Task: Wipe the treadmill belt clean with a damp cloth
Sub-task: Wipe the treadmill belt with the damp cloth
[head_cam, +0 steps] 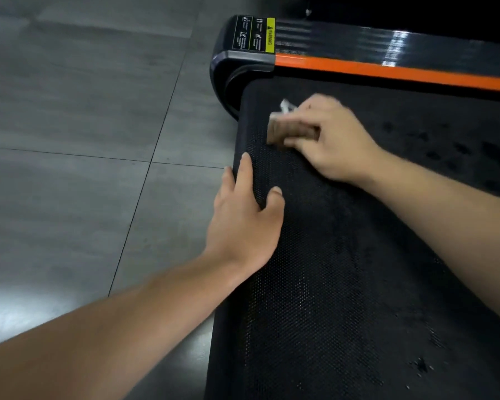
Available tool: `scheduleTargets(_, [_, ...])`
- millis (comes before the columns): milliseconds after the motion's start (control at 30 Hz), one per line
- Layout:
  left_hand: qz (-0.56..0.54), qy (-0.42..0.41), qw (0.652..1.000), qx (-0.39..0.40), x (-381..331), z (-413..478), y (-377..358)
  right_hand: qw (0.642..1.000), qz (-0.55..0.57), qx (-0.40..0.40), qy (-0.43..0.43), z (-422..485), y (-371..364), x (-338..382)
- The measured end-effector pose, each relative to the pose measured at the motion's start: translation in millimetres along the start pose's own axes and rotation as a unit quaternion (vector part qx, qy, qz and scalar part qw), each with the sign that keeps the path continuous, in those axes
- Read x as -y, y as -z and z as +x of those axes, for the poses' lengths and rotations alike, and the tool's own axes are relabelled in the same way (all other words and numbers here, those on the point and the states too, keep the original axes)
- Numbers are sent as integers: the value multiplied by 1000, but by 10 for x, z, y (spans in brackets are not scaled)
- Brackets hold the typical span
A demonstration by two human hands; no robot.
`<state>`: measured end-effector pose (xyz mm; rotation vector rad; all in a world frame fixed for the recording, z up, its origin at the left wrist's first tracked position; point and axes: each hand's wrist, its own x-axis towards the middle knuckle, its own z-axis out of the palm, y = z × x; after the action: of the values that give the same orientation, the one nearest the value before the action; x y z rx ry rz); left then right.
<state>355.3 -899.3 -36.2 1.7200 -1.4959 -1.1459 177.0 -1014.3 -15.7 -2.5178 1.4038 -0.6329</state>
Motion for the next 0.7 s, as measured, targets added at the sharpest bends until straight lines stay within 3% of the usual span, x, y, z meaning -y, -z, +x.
scheduleTargets(133, [31,-23,999,0,-18,-20,-13,982,-43,-121,-137,612,-134,-307])
scheduleTargets(333, [67,-35,997,2,-10,-7,-20,998,-58,-9,-10,333,-87,-54])
scheduleTargets(467, [61,-29,998,3,-8,-13,-15,977,-71,-129,-152,763,-95,-388])
scheduleTargets(633, [58,-28,998,6,-18,-12,-3,995,-66,-32,-63,484,-132,-66])
scheduleTargets(700, [53,-26,998,9,-23,-19,0,987,-112,-64,-100,510,-2,-338])
